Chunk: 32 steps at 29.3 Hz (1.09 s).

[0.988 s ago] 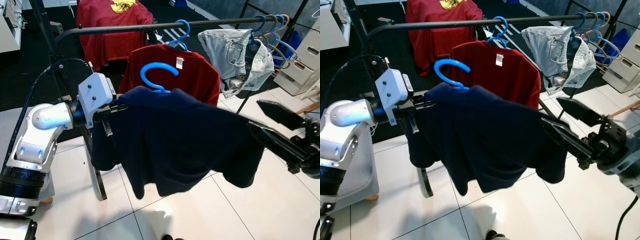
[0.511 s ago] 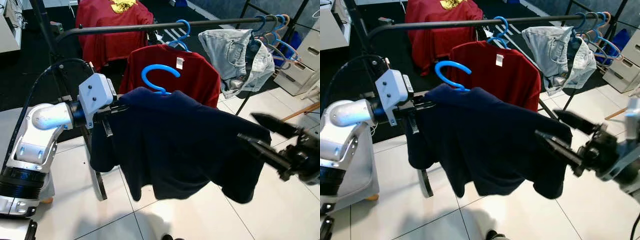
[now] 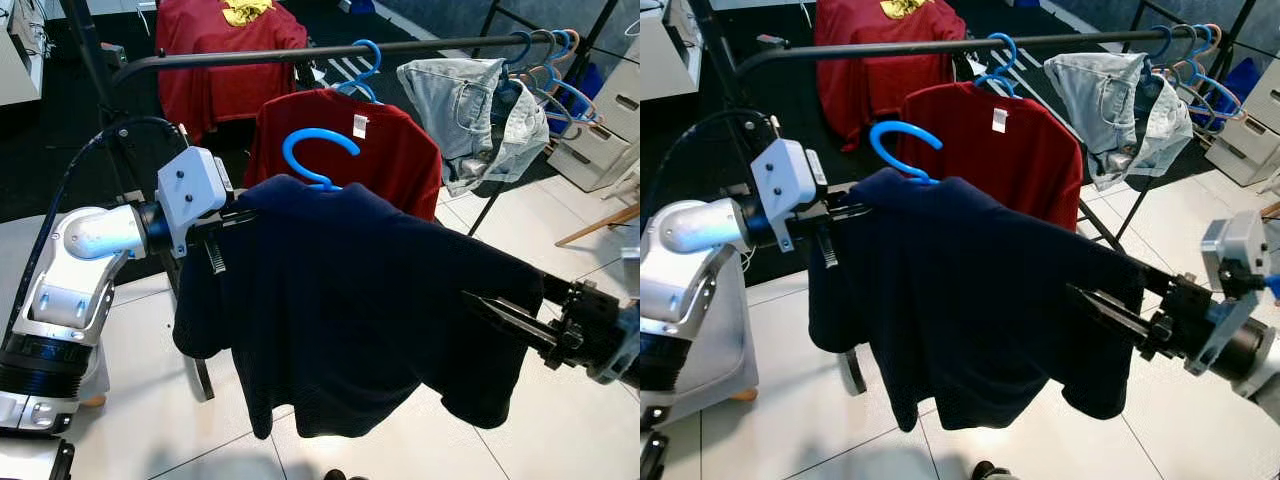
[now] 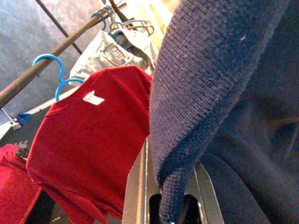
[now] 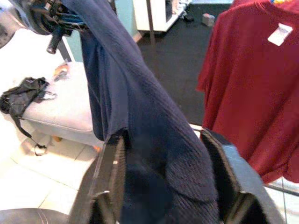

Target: Hang hanger

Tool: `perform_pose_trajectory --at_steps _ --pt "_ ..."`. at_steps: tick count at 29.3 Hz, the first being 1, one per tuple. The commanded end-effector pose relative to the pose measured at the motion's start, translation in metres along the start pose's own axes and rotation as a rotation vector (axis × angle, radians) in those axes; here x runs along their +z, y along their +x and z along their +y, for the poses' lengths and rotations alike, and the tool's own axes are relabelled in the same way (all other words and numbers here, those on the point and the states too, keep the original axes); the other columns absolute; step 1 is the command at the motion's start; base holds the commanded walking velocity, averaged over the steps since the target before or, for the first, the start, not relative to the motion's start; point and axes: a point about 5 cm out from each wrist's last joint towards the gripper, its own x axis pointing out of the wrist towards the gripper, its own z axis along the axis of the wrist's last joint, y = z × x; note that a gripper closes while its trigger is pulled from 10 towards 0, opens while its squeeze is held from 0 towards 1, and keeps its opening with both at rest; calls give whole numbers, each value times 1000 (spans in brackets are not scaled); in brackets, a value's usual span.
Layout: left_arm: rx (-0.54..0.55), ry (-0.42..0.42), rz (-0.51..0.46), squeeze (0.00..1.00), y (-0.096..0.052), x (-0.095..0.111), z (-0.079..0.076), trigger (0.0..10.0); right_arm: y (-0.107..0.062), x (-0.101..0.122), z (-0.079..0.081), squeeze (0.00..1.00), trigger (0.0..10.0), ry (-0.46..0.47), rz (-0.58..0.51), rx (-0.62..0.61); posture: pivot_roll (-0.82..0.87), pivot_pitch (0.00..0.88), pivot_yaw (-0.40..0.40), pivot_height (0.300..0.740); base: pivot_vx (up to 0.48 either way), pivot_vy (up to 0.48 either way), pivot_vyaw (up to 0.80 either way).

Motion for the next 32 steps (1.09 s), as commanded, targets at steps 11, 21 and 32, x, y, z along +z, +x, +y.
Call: perform_pose_trajectory --at_steps 11,21,32 --pt "109 50 19 0 -8 3 20 10000 2 -10 1 0 0 -6 74 -5 14 178 -38 740 0 0 0" --pt "259 94 214 0 -10 -24 32 10000 2 2 -18 0 0 -81 23 -160 9 177 -34 740 0 0 0" --pt "350 240 525 0 -35 -62 40 10000 -15 18 -57 0 0 -168 -1 -457 6 174 -36 740 0 0 0"
